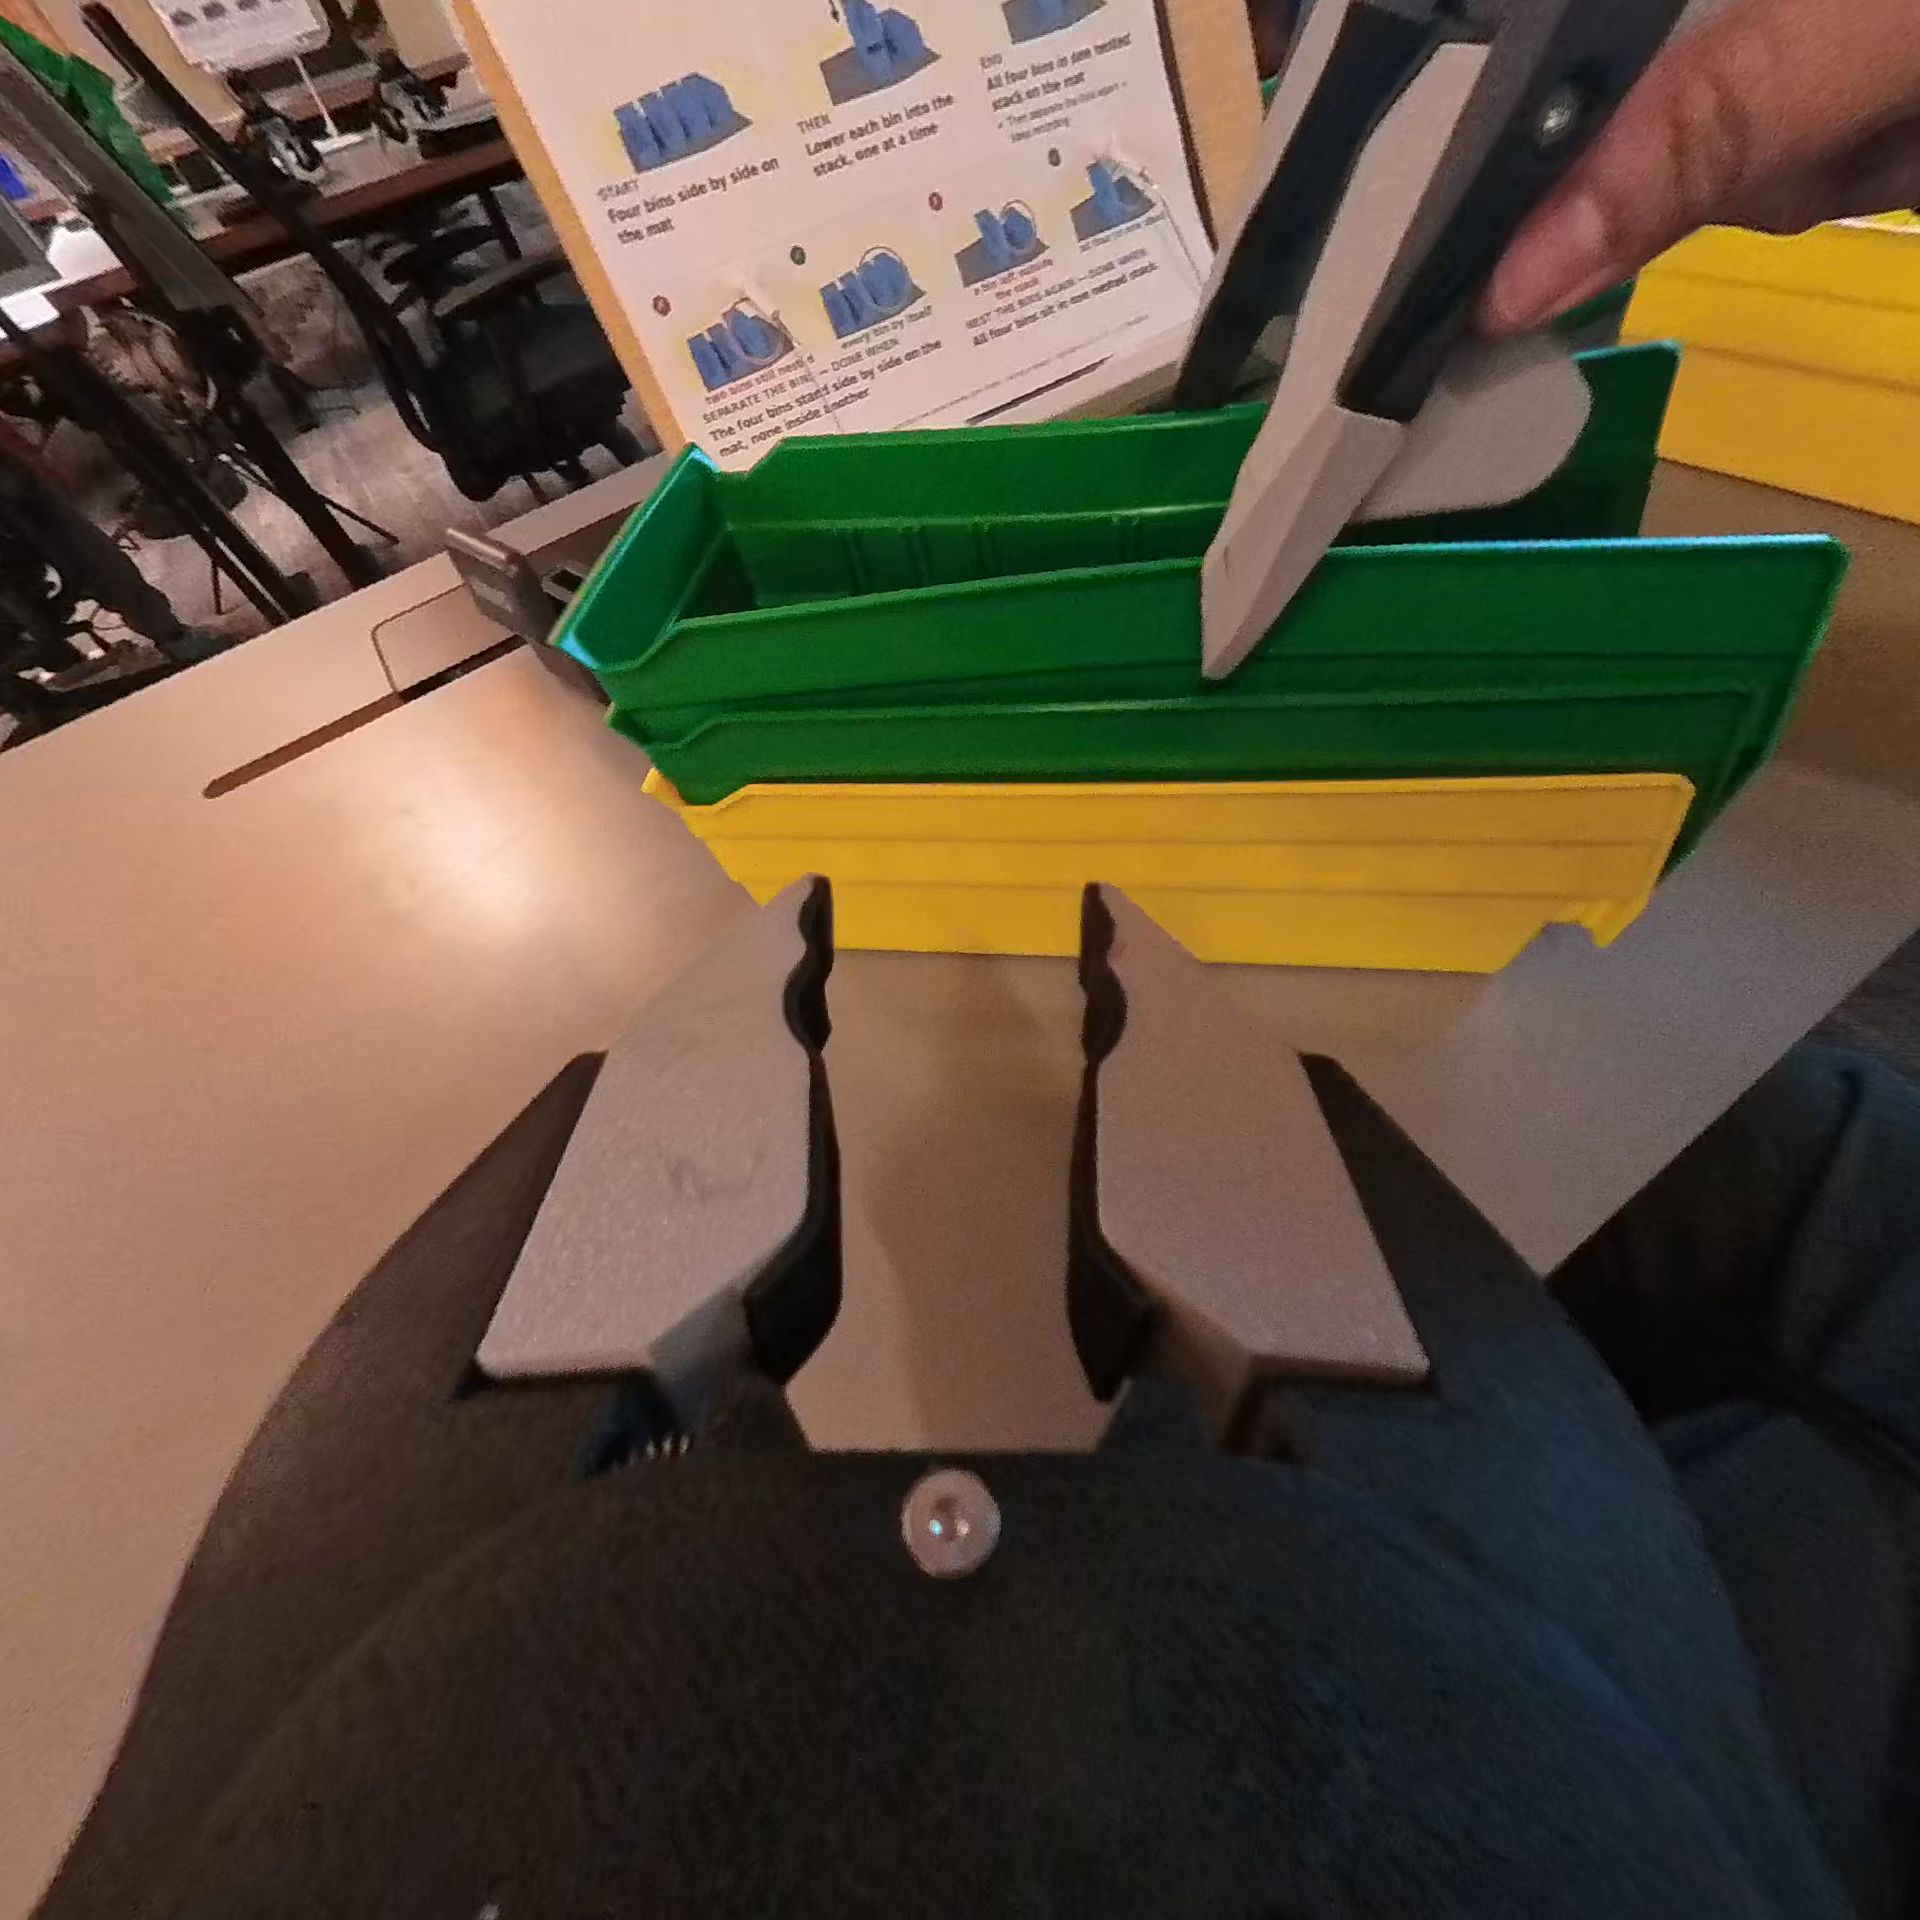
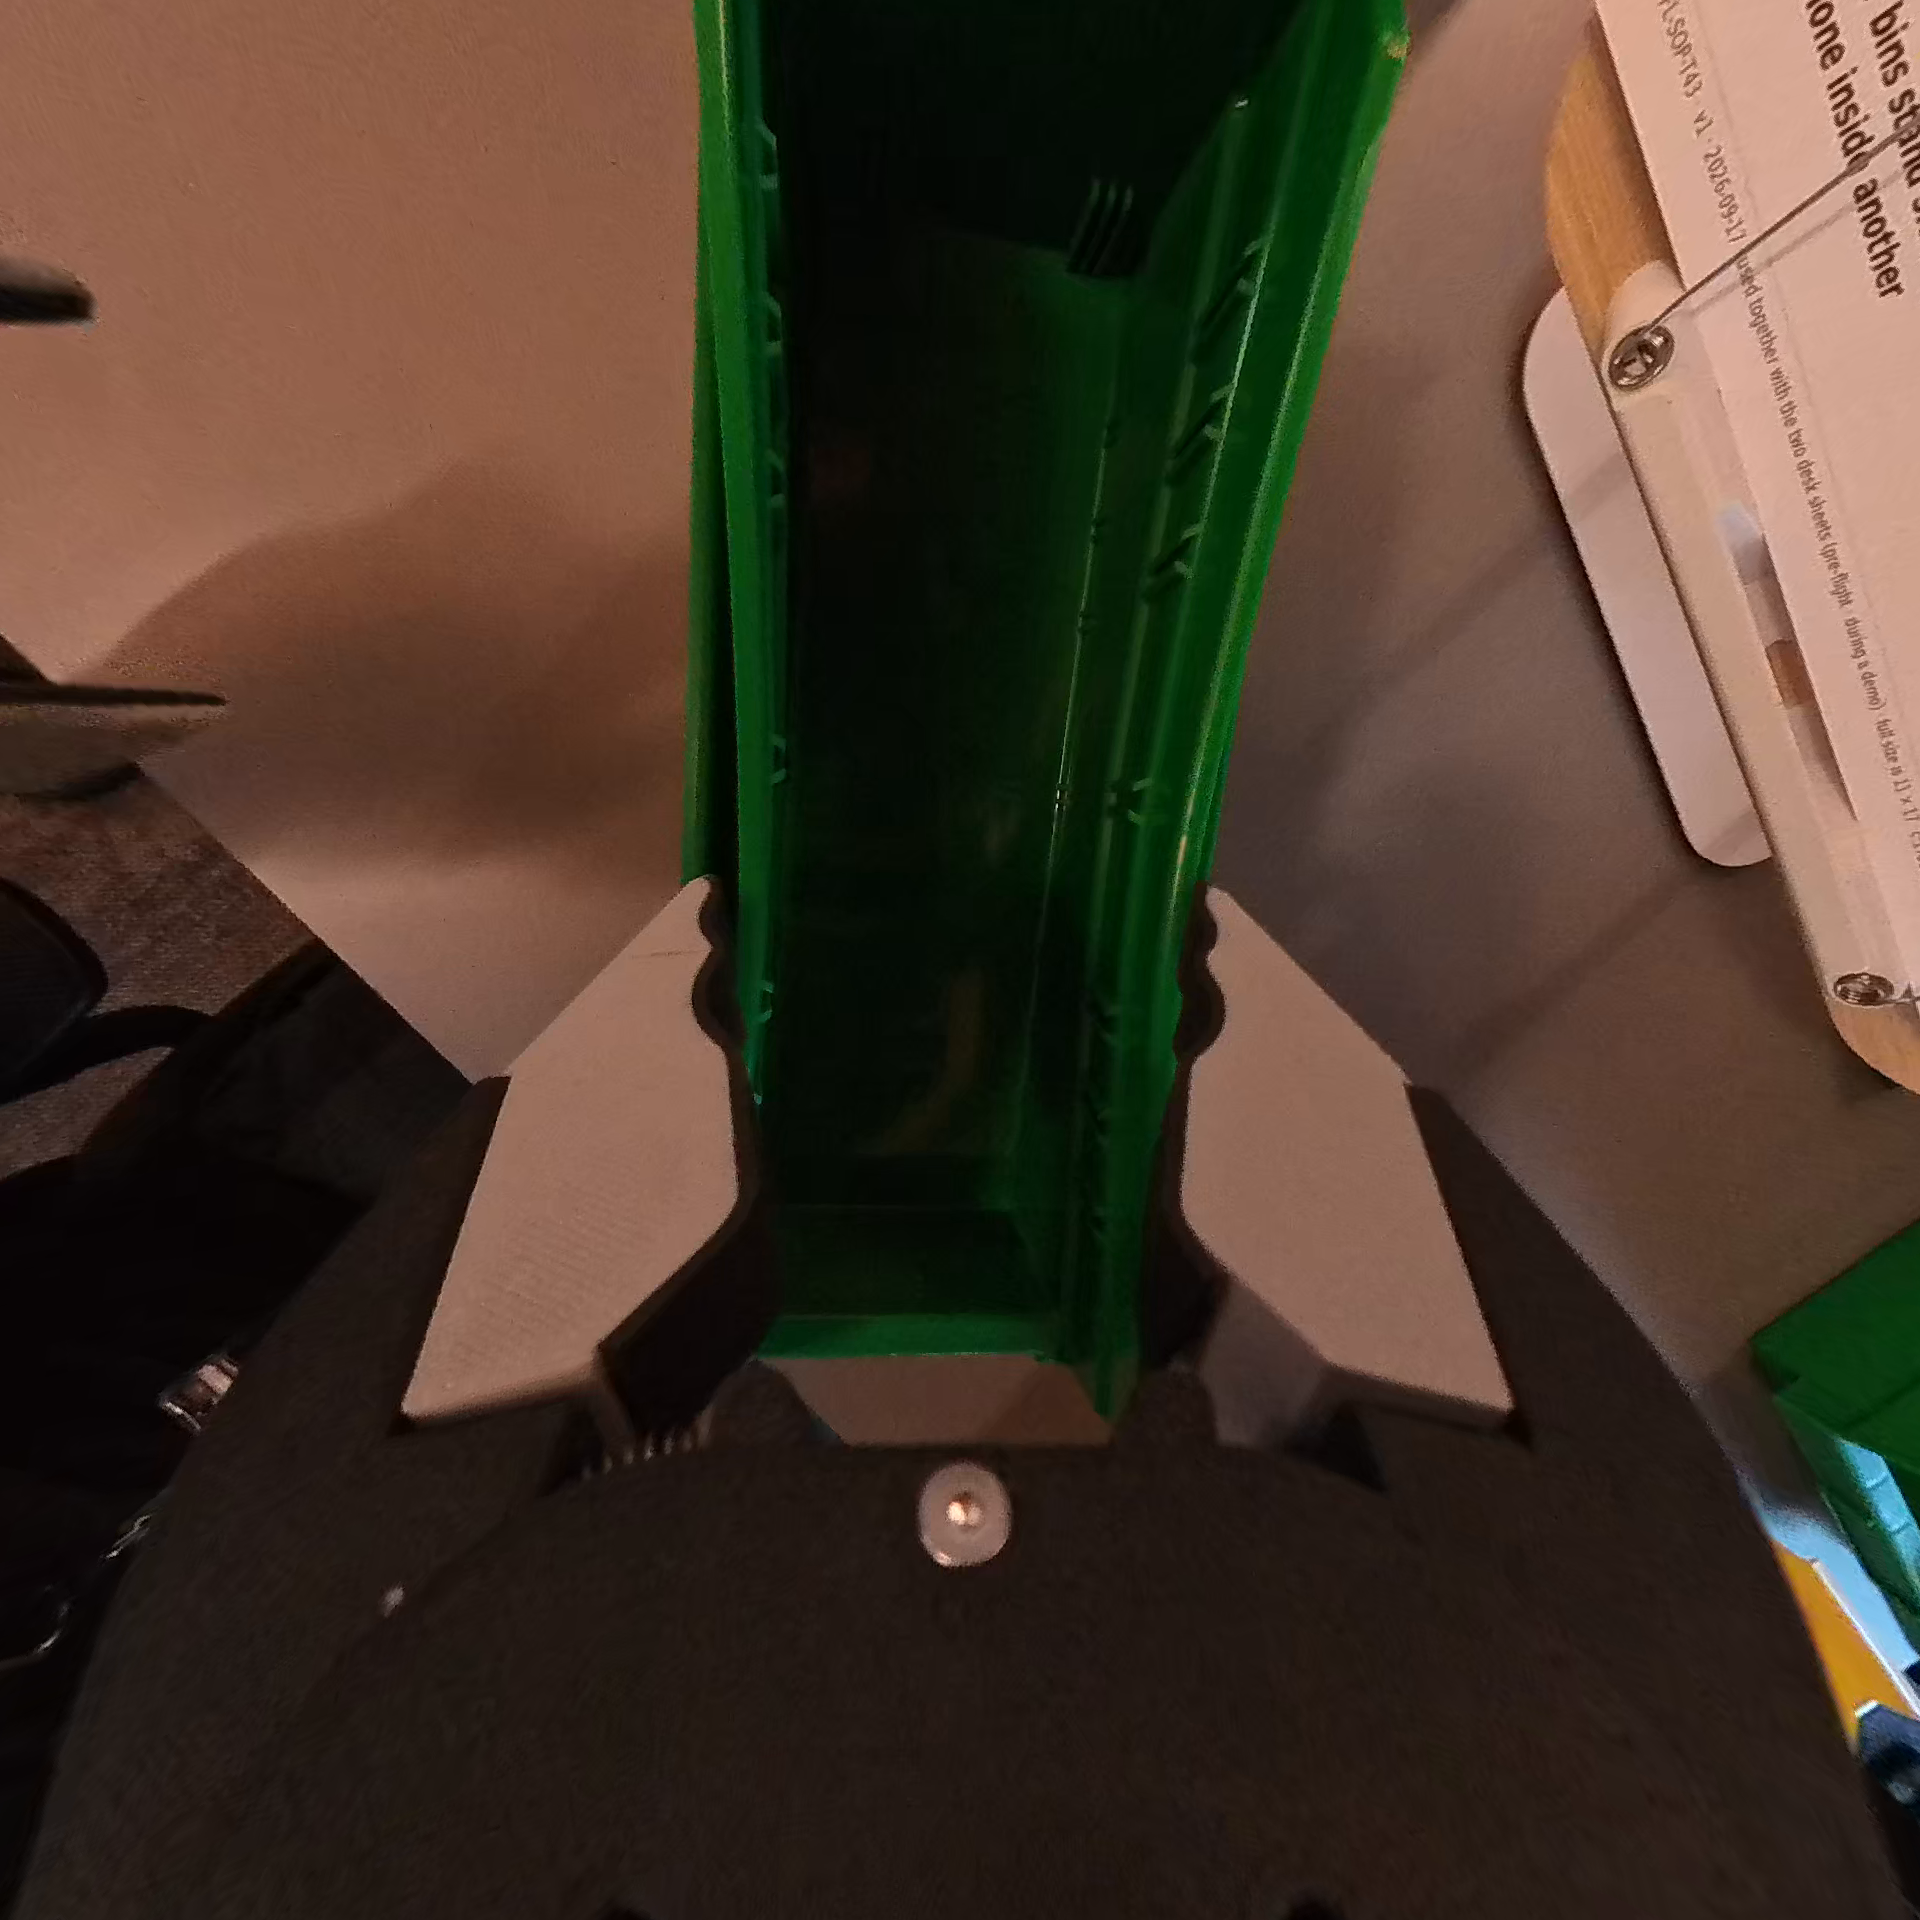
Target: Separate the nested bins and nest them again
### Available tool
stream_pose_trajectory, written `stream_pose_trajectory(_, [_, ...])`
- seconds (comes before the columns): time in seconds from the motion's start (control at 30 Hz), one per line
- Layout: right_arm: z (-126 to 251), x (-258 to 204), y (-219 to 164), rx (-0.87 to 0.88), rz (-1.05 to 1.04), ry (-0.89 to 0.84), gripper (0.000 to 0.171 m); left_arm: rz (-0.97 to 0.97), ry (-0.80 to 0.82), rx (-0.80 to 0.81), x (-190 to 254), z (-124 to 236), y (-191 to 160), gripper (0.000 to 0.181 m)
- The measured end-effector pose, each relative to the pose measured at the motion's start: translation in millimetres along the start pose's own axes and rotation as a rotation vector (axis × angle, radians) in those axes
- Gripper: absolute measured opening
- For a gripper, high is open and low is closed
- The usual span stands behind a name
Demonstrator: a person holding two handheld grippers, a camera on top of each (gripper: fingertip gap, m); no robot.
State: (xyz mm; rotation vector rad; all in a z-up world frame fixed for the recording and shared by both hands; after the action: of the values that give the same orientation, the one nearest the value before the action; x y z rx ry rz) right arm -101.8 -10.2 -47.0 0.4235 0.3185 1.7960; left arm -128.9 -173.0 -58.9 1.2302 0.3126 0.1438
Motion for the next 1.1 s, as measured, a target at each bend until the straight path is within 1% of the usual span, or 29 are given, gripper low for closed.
stream_pose_trajectory(0.1, [6.7,1.5,4.0,0.042,-0.033,0.027,0.081,-0.005,-0.011,-0.004,4.7,-3.4,1.1,0.046])
stream_pose_trajectory(0.2, [18.7,4.7,10.0,0.097,-0.057,0.054,0.082,-0.023,-0.018,-0.015,9.5,-6.8,1.2,0.046])
stream_pose_trajectory(0.4, [50.7,7.2,19.0,0.158,-0.028,0.006,0.083,-0.045,-0.056,0.001,21.7,-8.5,7.1,0.046])
stream_pose_trajectory(0.53, [76.0,17.1,13.6,0.214,-0.056,0.009,0.084,-0.062,-0.048,-0.006,22.1,-7.0,6.2,0.046])
stream_pose_trajectory(0.6, [94.4,29.6,4.3,0.244,-0.07,-0.025,0.085,-0.054,-0.048,0.003,20.6,-5.3,7.0,0.046])
stream_pose_trajectory(0.77, [151.1,72.4,-39.8,0.344,-0.157,-0.126,0.089,-0.033,-0.056,0.024,17.1,-2.7,9.5,0.046])
stream_pose_trajectory(0.87, [170.1,95.4,-79.8,0.397,-0.254,-0.137,0.089,-0.026,-0.062,0.038,17.8,-1.5,12.7,0.046])
stream_pose_trajectory(0.93, [169.5,105.7,-110.4,0.399,-0.3,-0.155,0.089,-0.033,-0.062,0.036,19.6,-1.7,13.5,0.046])
stream_pose_trajectory(1.0, [161.3,110.8,-142.7,0.387,-0.338,-0.193,0.09,-0.045,-0.061,0.032,22.9,-2.4,14.5,0.045])
stream_pose_trajectory(1.1, [134.2,110.7,-184.3,0.371,-0.407,-0.194,0.09,-0.06,-0.073,0.032,30.5,-4.2,17.3,0.045])
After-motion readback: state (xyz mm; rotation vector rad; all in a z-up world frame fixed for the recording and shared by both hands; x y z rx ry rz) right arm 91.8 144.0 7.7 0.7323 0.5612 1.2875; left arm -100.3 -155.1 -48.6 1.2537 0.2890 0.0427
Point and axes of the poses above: each gripper's, where its closed fingertips meet, z back along the fingers, y out of its top, x = y × z across the jaws, the point moved 5 cm from there along z, back along the fingers, and after that the axes turned 5 degrees about x, right-handed, at the moved point
